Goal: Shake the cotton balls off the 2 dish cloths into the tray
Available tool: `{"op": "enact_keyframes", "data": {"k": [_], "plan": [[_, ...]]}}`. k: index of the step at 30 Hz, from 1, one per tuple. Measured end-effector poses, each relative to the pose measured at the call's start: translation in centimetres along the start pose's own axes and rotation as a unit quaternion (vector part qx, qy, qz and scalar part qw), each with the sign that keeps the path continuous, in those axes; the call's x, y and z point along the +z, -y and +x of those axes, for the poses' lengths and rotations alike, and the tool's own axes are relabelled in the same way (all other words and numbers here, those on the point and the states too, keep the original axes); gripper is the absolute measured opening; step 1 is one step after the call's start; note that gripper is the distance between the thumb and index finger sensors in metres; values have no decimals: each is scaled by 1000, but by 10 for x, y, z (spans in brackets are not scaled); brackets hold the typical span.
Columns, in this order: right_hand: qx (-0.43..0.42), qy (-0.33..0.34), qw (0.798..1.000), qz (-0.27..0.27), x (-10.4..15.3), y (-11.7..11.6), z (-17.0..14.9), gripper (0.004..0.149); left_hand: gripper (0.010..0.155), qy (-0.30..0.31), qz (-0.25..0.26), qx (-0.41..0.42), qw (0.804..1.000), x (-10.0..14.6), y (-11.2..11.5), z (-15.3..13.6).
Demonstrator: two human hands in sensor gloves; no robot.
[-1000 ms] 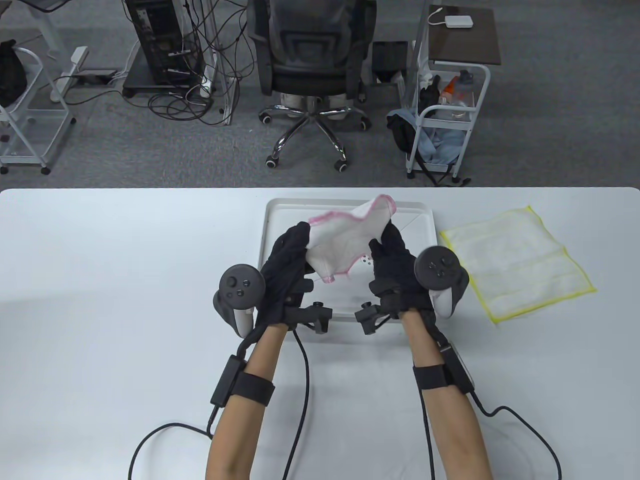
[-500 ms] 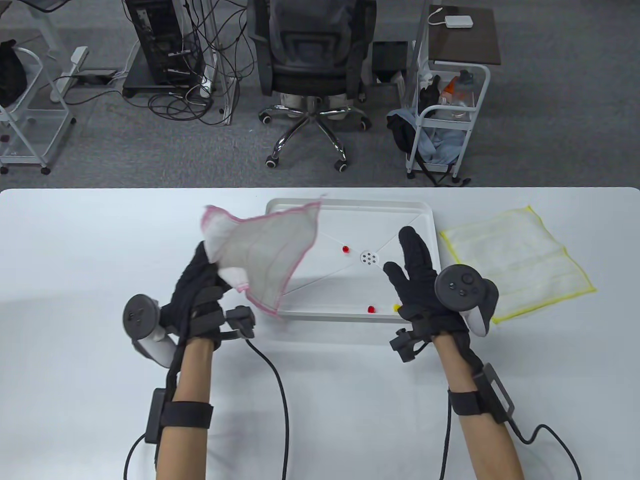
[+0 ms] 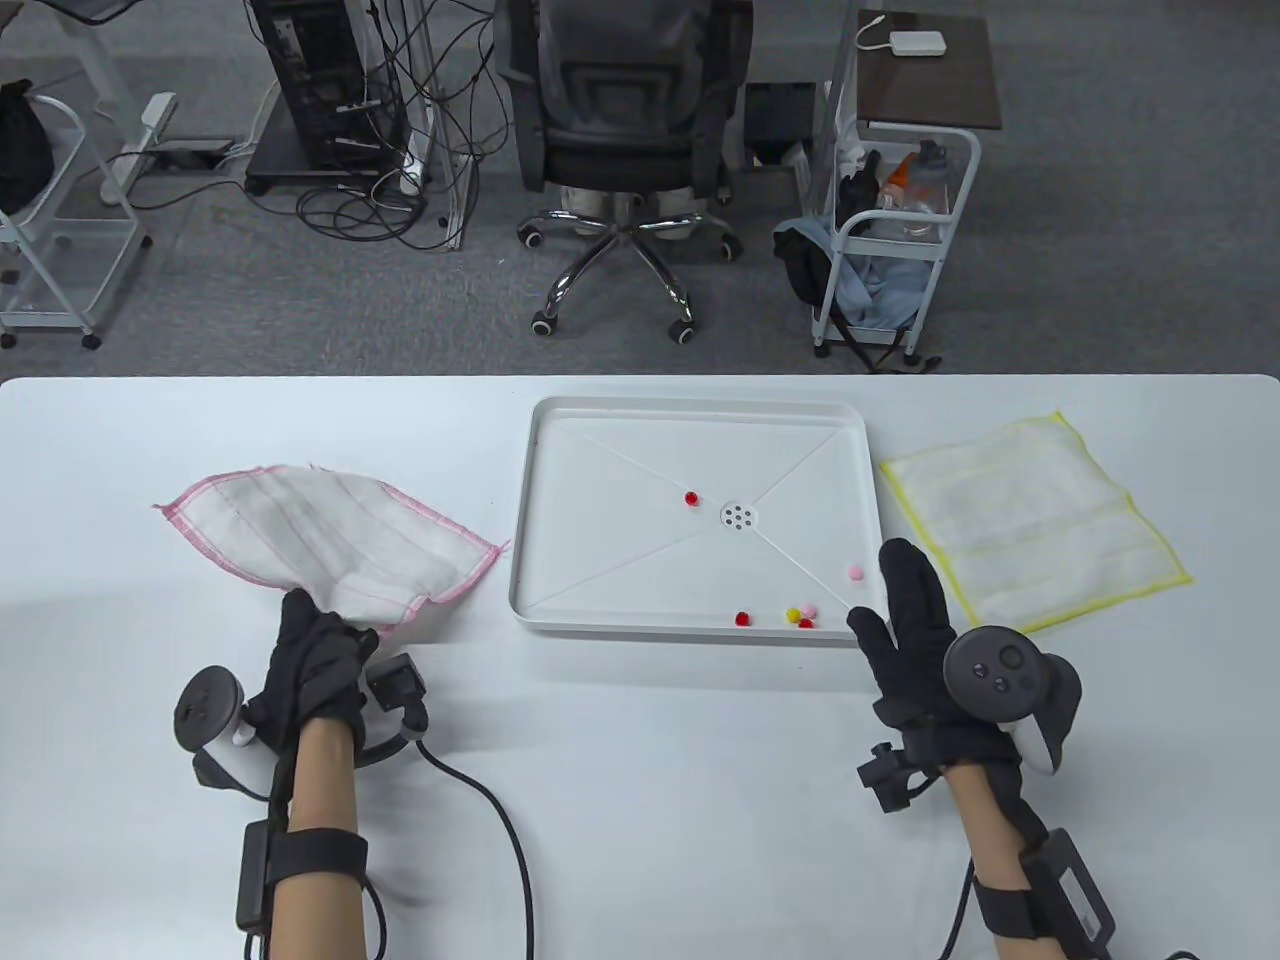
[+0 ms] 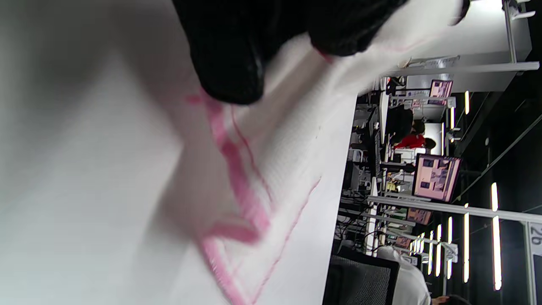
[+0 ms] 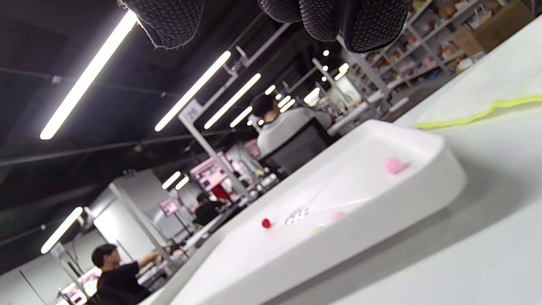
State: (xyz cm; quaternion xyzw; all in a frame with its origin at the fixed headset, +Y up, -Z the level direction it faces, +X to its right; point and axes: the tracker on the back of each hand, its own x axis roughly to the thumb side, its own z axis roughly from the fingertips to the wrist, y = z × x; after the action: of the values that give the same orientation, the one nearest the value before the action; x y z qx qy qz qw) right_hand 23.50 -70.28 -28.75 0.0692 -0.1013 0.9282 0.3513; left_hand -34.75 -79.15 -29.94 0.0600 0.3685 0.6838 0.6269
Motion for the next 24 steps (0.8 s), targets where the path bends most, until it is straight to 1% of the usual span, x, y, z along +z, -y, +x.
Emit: {"op": "enact_keyframes", "data": {"k": [2,4,6,7,8,9,11,12,13,14,15,17,18,19,21,22,24], "plan": [[17,6,1000,6,7,1,-1,67,65,13,-20,-11,1000,9,1,3],[32,12,999,8,15,2,-2,67,69,52,-24,-39,998,21,2,10],[57,22,998,15,24,2,-3,68,71,125,-45,-108,985,39,5,22],[74,26,997,26,29,0,-4,68,72,167,-62,-157,971,52,9,29],[91,23,995,38,32,-2,-5,68,74,207,-78,-207,953,65,13,34],[109,20,993,51,35,-4,-6,69,76,232,-89,-244,937,75,17,37],[167,6,981,97,39,-10,-7,70,78,298,-109,-355,879,105,31,42],[184,1,977,108,40,-11,-7,70,78,314,-109,-382,862,113,36,42],[208,-4,971,117,42,-14,-7,71,78,336,-104,-418,837,123,42,40],[249,-7,960,131,46,-18,-8,72,78,369,-101,-473,794,140,55,36],[262,-8,955,137,47,-20,-8,72,79,378,-105,-497,774,146,61,32],[295,-17,942,159,50,-26,-11,73,78,396,-117,-557,721,162,79,20],[298,-20,939,167,50,-27,-12,74,78,400,-123,-577,701,166,85,15],[297,-25,938,175,49,-29,-13,74,79,402,-127,-606,675,170,92,8],[295,-26,937,184,49,-30,-14,74,79,409,-124,-644,634,175,102,-3],[297,-28,936,185,49,-31,-15,75,79,405,-123,-663,617,176,105,-7],[303,-30,934,187,49,-32,-16,75,79,396,-132,-678,605,176,108,-11]]}}
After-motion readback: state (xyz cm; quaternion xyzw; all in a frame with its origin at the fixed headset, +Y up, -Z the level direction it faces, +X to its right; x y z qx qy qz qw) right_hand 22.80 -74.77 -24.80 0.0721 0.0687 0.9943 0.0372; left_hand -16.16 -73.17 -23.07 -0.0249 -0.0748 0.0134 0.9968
